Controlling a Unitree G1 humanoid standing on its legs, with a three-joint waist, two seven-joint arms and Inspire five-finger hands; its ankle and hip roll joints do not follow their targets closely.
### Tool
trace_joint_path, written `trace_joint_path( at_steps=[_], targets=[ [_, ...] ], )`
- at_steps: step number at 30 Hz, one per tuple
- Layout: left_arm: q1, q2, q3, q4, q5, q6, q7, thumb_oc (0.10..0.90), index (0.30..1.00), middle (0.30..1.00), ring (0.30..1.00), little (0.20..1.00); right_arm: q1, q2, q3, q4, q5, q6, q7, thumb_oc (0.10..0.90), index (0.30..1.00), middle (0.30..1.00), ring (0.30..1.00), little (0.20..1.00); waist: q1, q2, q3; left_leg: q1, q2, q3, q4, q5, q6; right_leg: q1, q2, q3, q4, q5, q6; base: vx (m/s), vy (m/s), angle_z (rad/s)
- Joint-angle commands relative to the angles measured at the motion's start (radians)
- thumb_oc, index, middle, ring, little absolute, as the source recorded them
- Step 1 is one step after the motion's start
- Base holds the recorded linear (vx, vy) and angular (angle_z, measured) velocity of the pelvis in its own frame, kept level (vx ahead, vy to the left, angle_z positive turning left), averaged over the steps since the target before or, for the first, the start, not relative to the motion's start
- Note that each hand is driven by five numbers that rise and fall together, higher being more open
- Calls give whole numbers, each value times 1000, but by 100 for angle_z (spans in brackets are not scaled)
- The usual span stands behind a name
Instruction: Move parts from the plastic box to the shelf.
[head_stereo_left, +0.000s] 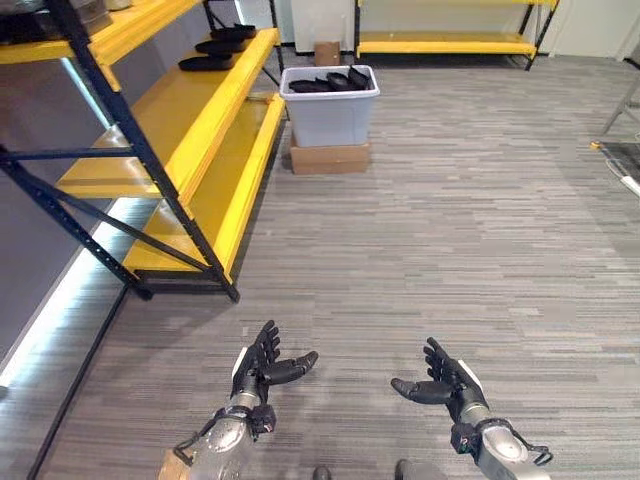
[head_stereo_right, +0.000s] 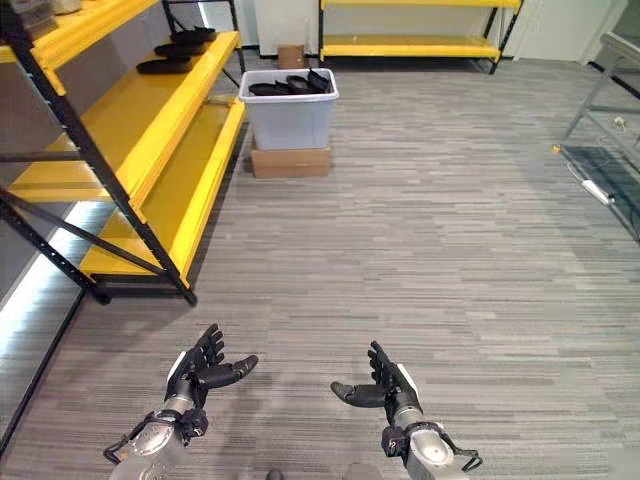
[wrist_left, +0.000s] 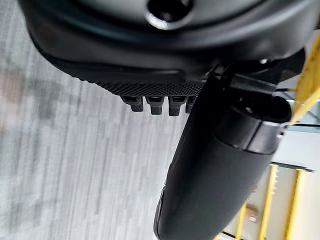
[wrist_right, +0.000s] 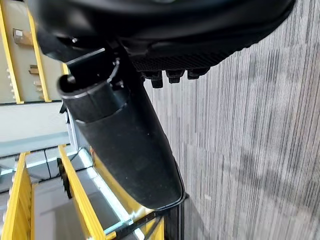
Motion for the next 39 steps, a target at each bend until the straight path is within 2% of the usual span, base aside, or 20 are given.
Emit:
trace_joint_path(
  at_steps=[1, 3, 4, 7, 11, 13, 18, 19, 20, 21, 23, 25, 26, 27, 28, 31, 33, 34, 36, 39],
  targets=[
    [-80, 50, 41, -99, 32, -90, -10, 900, 1000, 1000, 1000, 1000, -66, 23, -14, -75, 44, -98, 4, 900, 1000, 1000, 1000, 1000, -2, -18, 25, 70, -24, -54, -17, -79, -8, -49, 71, 4, -123, 98, 34, 205, 22, 4],
    [-78, 52, 44, -104, 28, -93, -13, 900, 1000, 1000, 1000, 1000, -63, 15, -21, -80, 44, -101, 0, 900, 1000, 1000, 1000, 1000, -9, -28, 28, 92, -35, -69, -17, -104, -14, -43, 51, -56, -286, 117, 34, 290, -59, 8],
    [-81, 50, 46, -108, 25, -95, -11, 900, 1000, 1000, 1000, 1000, -69, 11, -25, -68, 48, -100, -6, 900, 1000, 1000, 1000, 1000, -18, -34, 28, 121, -34, -87, -17, -133, -31, -32, 52, -95, -477, 148, 48, 280, -91, 26],
    [-80, 50, 53, -108, 31, -93, -18, 900, 1000, 1000, 1000, 1000, -72, 8, -31, -70, 41, -97, -3, 900, 1000, 1000, 1000, 1000, -27, -51, 20, 174, -20, -95, -17, -167, -58, -24, 61, -127, -679, 218, 75, 350, -110, 32],
    [-73, 49, 46, -113, 32, -93, -33, 900, 1000, 1000, 1000, 1000, -58, 0, -36, -82, 33, -93, 2, 900, 1000, 1000, 1000, 1000, -41, -56, 3, 250, 5, -118, -17, -207, -76, -12, 81, -102, -701, 243, 81, 402, -129, 25],
    [-84, 38, 26, -100, 39, -91, -37, 900, 1000, 1000, 1000, 1000, -46, 2, -40, -75, 47, -99, -1, 900, 1000, 1000, 1000, 1000, -62, -53, -34, 283, 47, -134, -17, -188, -99, 11, 117, -45, -695, 244, 59, 485, -206, 49],
    [-108, 31, 3, -104, 20, -96, -36, 900, 1000, 1000, 1000, 1000, -45, -16, -47, -82, 75, -110, 2, 900, 1000, 1000, 1000, 1000, -89, -13, -69, 272, 138, -158, 57, -90, -142, -10, 176, -62, -605, 191, 8, 399, -210, 56],
    [-106, 32, 6, -111, 8, -94, -36, 900, 1000, 1000, 1000, 1000, -48, -23, -45, -82, 78, -114, 6, 900, 1000, 1000, 1000, 1000, -84, -5, -77, 231, 165, -150, 180, 19, -166, 17, 198, -76, -585, 145, -18, 536, -352, 12],
    [-114, 34, -2, -121, -4, -92, -37, 900, 1000, 1000, 1000, 1000, -52, -29, -40, -74, 86, -120, 2, 900, 1000, 1000, 1000, 1000, -76, -23, -65, 126, 170, -144, 398, 153, -184, 82, 213, -56, -603, 118, -54, 529, -351, -5],
    [-115, 35, -2, -121, -4, -92, -37, 900, 1000, 1000, 1000, 1000, -53, -28, -41, -74, 86, -120, 2, 900, 1000, 1000, 1000, 1000, -78, -23, -66, 119, 170, -146, 408, 149, -184, 80, 213, -57, -603, 119, -54, 356, -308, -1],
    [-118, 40, -6, -134, -14, -87, -36, 900, 1000, 1000, 1000, 1000, -63, -39, -39, -74, 95, -128, -4, 900, 1000, 1000, 1000, 1000, -49, -58, -30, -8, 162, -147, 668, 229, -169, 152, 216, -44, -629, 98, -92, 244, -286, -26],
    [-113, 46, -6, -138, -22, -81, -40, 900, 1000, 1000, 1000, 1000, -68, -50, -38, -74, 92, -126, -17, 900, 1000, 1000, 1000, 1000, -24, -82, -1, -85, 161, -117, 776, 194, -126, 203, 220, -15, -643, 75, -116, 329, -259, -25],
    [-98, 44, 0, -133, -16, -77, -38, 900, 1000, 1000, 1000, 1000, -69, -58, -49, -75, 89, -123, -28, 900, 1000, 1000, 1000, 1000, 9, -100, 22, -213, 113, -98, 801, 97, -104, 259, 210, 12, -651, 58, -116, 302, -132, -8],
    [-98, 45, 0, -133, -16, -77, -38, 900, 1000, 1000, 1000, 1000, -69, -57, -49, -75, 89, -123, -28, 900, 1000, 1000, 1000, 1000, 8, -102, 20, -216, 111, -98, 800, 100, -103, 256, 208, 12, -651, 59, -115, 393, -71, -36],
    [-77, 47, 11, -133, -15, -79, -33, 900, 1000, 1000, 1000, 1000, -61, -59, -52, -81, 84, -126, -31, 900, 1000, 1000, 1000, 1000, 31, -115, 32, -326, 90, -79, 722, 42, -95, 301, 199, 29, -661, 45, -108, 192, -14, -27],
    [-71, 51, 16, -130, -9, -79, -30, 900, 1000, 1000, 1000, 1000, -56, -60, -56, -79, 80, -129, -34, 900, 1000, 1000, 1000, 1000, 34, -117, 30, -354, 92, -58, 564, 61, -98, 315, 195, 32, -672, 38, -97, 287, 36, -20],
    [-63, 52, 21, -107, 27, -82, -37, 900, 1000, 1000, 1000, 1000, -34, -54, -46, -71, 51, -128, -22, 900, 1000, 1000, 1000, 1000, 50, -83, 9, -327, 66, -40, 4, 173, -124, 392, 224, 46, -709, -3, -75, 584, 151, -17],
    [-63, 52, 21, -107, 27, -82, -37, 900, 1000, 1000, 1000, 1000, -34, -54, -46, -71, 51, -128, -22, 900, 1000, 1000, 1000, 1000, 49, -82, 9, -325, 67, -40, -2, 178, -124, 391, 225, 46, -709, -2, -75, 502, 122, -2],
    [-55, 47, 23, -111, 43, -81, -31, 900, 1000, 1000, 1000, 1000, -39, -54, -32, -63, 30, -119, -15, 900, 1000, 1000, 1000, 1000, 68, -73, 3, -405, 30, -134, -17, 153, -141, 447, 241, 86, -711, -32, -77, 395, 85, -6],
    [-45, 44, 29, -116, 30, -83, -37, 900, 1000, 1000, 1000, 1000, -42, -51, -19, -74, 23, -104, -2, 900, 1000, 1000, 1000, 1000, 78, -55, -19, -375, 59, -100, -17, 213, -147, 505, 245, 141, -692, -91, -81, 491, 169, -61]
  ],
)
